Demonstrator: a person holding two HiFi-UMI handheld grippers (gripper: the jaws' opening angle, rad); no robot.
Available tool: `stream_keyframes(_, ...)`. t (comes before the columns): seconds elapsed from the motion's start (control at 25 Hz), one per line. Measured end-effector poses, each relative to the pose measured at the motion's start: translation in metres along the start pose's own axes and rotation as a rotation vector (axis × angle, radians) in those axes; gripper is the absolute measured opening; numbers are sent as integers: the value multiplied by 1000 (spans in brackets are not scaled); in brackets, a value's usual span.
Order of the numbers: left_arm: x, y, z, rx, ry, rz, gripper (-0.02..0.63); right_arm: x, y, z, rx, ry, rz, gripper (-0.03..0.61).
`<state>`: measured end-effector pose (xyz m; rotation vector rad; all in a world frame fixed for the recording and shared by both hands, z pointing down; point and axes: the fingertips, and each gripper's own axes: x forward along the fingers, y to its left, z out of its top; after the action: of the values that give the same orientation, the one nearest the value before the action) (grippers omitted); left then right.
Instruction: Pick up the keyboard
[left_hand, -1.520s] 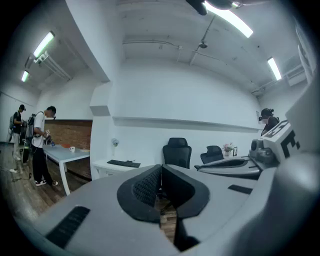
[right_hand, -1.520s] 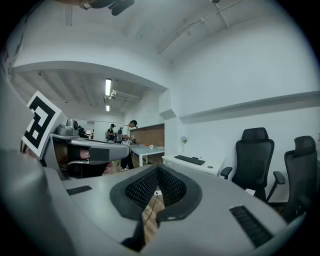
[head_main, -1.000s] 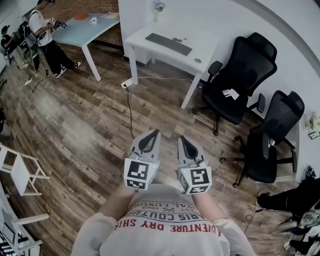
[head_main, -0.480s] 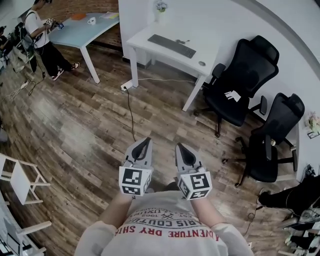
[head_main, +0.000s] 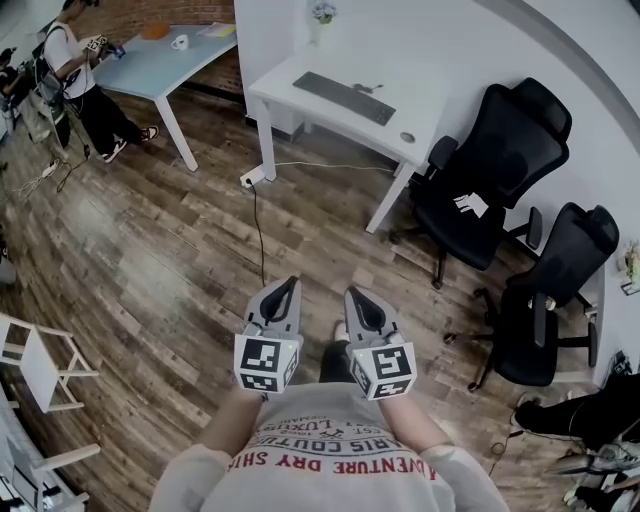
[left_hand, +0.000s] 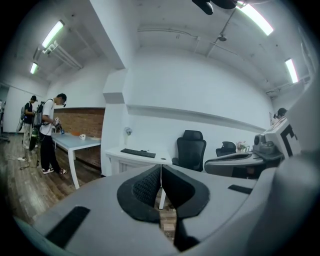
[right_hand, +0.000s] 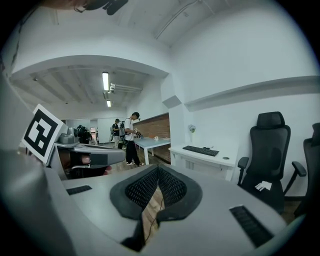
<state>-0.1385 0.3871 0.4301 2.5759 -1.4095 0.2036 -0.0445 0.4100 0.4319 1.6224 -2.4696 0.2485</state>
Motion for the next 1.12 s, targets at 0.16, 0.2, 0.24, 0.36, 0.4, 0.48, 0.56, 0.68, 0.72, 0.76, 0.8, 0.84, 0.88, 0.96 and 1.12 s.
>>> stream_keyframes(0.16,45,0,15,12,-5,28,28,31,-31,13,-10,2,68,25)
stream_keyframes(0.2,57,0,19,11,-10,40,26,39,-42,17,-4,4,85,25)
stream_keyframes(0.24,70,0,24,10,-14,53,28,47,-53,20,-2,5,101,25)
stream_keyframes(0.36,109,1,37,11,-23,89,27,69,-87,33,-42,-2,130,25)
stream_keyframes(0.4,123,-1,40,11,-25,94,28,76,-98,36,-62,-7,134,25)
stream_keyframes(0.48,149,-4,42,5,-23,97,28,88,-121,40,-81,-9,144,25)
stream_keyframes(0.56,170,-6,43,-7,-13,98,28,98,-144,42,-68,-4,149,25)
stream_keyframes(0.68,196,-8,42,-16,14,94,28,113,-174,43,-42,8,139,25)
stream_keyframes(0.72,203,-7,41,-19,25,92,26,117,-182,42,-32,14,134,25)
stream_keyframes(0.76,208,-6,40,-21,36,92,28,121,-188,41,-21,21,132,25)
stream_keyframes(0.8,214,-4,38,-22,46,93,26,125,-194,38,-11,28,132,25)
stream_keyframes(0.84,219,-2,37,-20,55,95,28,129,-199,36,-2,37,132,25)
stream_keyframes(0.88,225,1,36,-19,63,97,28,134,-203,33,6,46,134,25)
stream_keyframes(0.96,240,8,34,-20,75,96,26,148,-211,29,20,63,139,25)
stream_keyframes(1.12,274,25,36,-20,93,58,28,179,-223,28,35,81,134,25)
